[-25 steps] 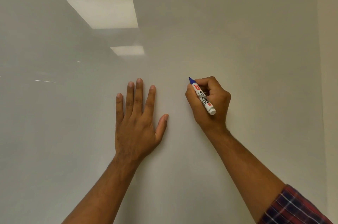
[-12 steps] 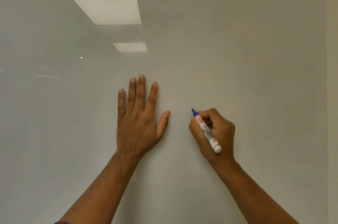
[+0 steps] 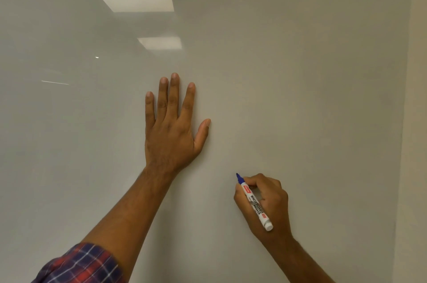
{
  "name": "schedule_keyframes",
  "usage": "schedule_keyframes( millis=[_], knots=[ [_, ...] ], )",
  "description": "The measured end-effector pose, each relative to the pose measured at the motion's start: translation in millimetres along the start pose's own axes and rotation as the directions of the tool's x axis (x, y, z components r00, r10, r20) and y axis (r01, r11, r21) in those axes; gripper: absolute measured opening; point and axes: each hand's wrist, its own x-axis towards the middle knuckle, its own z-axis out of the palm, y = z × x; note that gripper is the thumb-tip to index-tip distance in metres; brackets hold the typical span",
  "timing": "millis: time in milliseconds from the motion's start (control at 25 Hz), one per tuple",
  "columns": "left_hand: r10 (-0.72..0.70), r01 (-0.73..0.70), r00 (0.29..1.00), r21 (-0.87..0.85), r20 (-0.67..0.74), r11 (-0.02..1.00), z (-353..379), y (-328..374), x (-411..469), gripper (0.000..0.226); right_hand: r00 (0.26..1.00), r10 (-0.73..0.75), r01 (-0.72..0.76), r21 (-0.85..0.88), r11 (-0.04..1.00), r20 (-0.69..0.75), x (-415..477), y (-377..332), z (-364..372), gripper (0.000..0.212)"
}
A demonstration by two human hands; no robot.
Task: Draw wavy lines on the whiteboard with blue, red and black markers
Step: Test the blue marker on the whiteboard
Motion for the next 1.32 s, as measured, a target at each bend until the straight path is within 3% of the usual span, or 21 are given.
schedule_keyframes(
  millis=[120,240,400,600,760,840,920,1000,1040,1080,1160,1320],
  knots=[
    [-0.005,0.005,1.000,-0.003,0.012,1.000,-3,1,-1,0.081,0.980,0.195,-0.198,0.146,0.969,0.033,1,-9,-8,0.006],
    [-0.005,0.006,0.999,-0.029,0.035,1.000,-6,1,-5,0.079,0.928,0.356,-0.372,0.325,0.870,0.110,-3,-17,-18,0.015],
    [-0.012,0.021,0.996,-0.102,0.087,0.995,-13,8,-40,0.078,0.901,0.413,-0.434,0.323,0.841,0.134,-21,-19,-23,0.011],
    [-0.043,0.087,0.973,-0.193,0.225,0.977,-28,30,-127,0.077,0.852,0.452,-0.521,0.355,0.776,0.263,-64,-33,-33,0.009],
    [-0.111,0.208,0.931,-0.255,0.349,0.944,-51,60,-208,0.069,0.809,0.495,-0.588,0.457,0.667,0.318,-110,-51,-43,0.035],
    [-0.168,0.331,0.890,-0.347,0.424,0.878,-63,77,-248,0.057,0.775,0.549,-0.628,0.469,0.621,0.312,-132,-54,-44,0.037],
    [-0.269,0.571,0.767,-0.427,0.582,0.701,-75,95,-283,0.047,0.724,0.616,-0.683,0.453,0.574,0.311,-155,-56,-47,0.026],
    [-0.348,0.859,0.504,-0.415,0.791,0.301,-91,112,-302,0.039,0.675,0.664,-0.731,0.414,0.543,0.321,-176,-55,-54,0.016],
    [-0.322,0.933,0.359,-0.352,0.876,0.081,-96,118,-308,0.039,0.643,0.685,-0.760,0.389,0.520,0.343,-187,-54,-57,0.013],
    [-0.276,0.956,0.254,-0.284,0.927,-0.071,-102,124,-317,0.041,0.603,0.707,-0.794,0.359,0.491,0.369,-200,-55,-61,0.012],
    [-0.221,0.959,0.148,-0.194,0.964,-0.205,-112,131,-334,0.043,0.509,0.750,-0.859,0.302,0.413,0.423,-223,-57,-68,0.015],
    [-0.195,0.950,-0.052,-0.012,0.979,-0.311,-124,142,-380,0.023,0.295,0.792,-0.955,0.195,0.224,0.535,-271,-58,-86,0.019]
  ],
)
